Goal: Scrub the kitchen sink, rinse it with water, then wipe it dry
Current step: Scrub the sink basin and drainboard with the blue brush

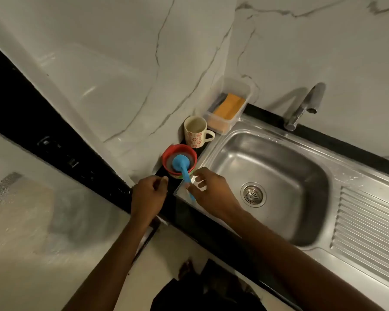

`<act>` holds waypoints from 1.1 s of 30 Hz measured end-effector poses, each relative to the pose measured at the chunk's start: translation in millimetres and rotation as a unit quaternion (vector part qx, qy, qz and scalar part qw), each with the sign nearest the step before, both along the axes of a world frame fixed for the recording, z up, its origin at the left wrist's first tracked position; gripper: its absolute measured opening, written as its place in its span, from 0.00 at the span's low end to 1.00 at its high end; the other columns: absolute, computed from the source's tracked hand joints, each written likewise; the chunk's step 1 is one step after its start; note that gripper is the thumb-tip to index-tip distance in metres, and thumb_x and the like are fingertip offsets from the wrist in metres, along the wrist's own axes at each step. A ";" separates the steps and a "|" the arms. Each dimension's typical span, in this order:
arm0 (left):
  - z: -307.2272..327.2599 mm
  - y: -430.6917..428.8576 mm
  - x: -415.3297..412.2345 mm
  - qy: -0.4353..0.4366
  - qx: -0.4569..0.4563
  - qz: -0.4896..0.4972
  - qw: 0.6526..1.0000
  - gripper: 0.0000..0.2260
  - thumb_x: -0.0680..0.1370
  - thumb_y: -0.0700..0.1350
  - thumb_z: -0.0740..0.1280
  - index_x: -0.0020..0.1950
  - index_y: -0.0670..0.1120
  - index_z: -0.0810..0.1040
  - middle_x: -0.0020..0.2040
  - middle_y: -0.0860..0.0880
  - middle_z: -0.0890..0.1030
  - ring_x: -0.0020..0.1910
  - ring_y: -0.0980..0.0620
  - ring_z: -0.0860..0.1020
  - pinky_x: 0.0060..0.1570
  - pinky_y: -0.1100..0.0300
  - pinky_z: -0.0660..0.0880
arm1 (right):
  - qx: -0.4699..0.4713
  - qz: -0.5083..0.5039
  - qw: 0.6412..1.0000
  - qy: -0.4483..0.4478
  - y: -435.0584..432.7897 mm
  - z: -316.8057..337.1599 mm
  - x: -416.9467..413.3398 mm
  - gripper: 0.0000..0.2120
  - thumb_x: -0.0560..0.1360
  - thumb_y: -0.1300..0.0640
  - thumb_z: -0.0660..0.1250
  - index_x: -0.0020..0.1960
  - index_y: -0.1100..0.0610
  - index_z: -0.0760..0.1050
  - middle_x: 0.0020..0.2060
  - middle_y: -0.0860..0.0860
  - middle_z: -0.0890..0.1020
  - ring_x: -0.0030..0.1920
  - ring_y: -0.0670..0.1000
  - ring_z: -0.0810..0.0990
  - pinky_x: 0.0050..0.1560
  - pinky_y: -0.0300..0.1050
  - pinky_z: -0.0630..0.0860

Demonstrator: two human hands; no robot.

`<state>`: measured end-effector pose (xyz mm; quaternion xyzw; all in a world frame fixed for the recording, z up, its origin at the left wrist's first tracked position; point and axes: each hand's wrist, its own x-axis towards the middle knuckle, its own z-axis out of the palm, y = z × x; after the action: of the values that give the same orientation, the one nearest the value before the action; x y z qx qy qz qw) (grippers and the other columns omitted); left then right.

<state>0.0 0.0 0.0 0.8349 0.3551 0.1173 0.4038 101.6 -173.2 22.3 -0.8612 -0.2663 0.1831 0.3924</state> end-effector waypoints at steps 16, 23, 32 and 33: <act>-16.6 17.6 47.8 0.059 -0.199 0.037 0.978 0.13 0.85 0.46 0.62 0.48 0.41 0.82 0.34 0.44 0.84 0.24 0.53 0.76 0.24 0.61 0.72 | -0.139 0.069 0.988 -0.005 76.5 -9.9 64.0 0.25 0.81 0.54 0.64 0.76 0.55 0.65 0.54 0.53 0.80 0.47 0.52 0.80 0.44 0.43 0.79; -14.9 14.5 50.5 0.028 -0.235 0.064 0.969 0.12 0.84 0.43 0.63 0.44 0.41 0.81 0.31 0.46 0.82 0.23 0.54 0.75 0.23 0.62 0.72 | -0.195 0.106 0.974 -0.051 94.8 -16.9 69.5 0.16 0.84 0.50 0.62 0.70 0.51 0.75 0.57 0.51 0.83 0.54 0.53 0.82 0.56 0.52 0.82; -16.5 16.0 44.8 0.022 -0.247 0.072 0.966 0.13 0.85 0.45 0.63 0.44 0.42 0.81 0.30 0.46 0.83 0.24 0.52 0.75 0.24 0.61 0.73 | -0.013 0.058 0.992 0.115 37.5 18.0 86.3 0.14 0.86 0.51 0.63 0.68 0.54 0.77 0.46 0.53 0.85 0.39 0.49 0.83 0.37 0.42 0.81; -16.2 17.3 43.4 0.025 -0.242 0.069 0.968 0.14 0.86 0.46 0.63 0.44 0.42 0.81 0.31 0.46 0.83 0.24 0.52 0.76 0.24 0.60 0.73 | -0.009 0.067 0.989 0.132 26.5 21.5 85.0 0.13 0.85 0.51 0.63 0.67 0.55 0.77 0.47 0.52 0.86 0.38 0.47 0.83 0.35 0.41 0.81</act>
<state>43.4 17.3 -16.2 0.6886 0.4393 0.0344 0.5759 186.5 -146.7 43.8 -0.8129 -0.2676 0.3238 0.4033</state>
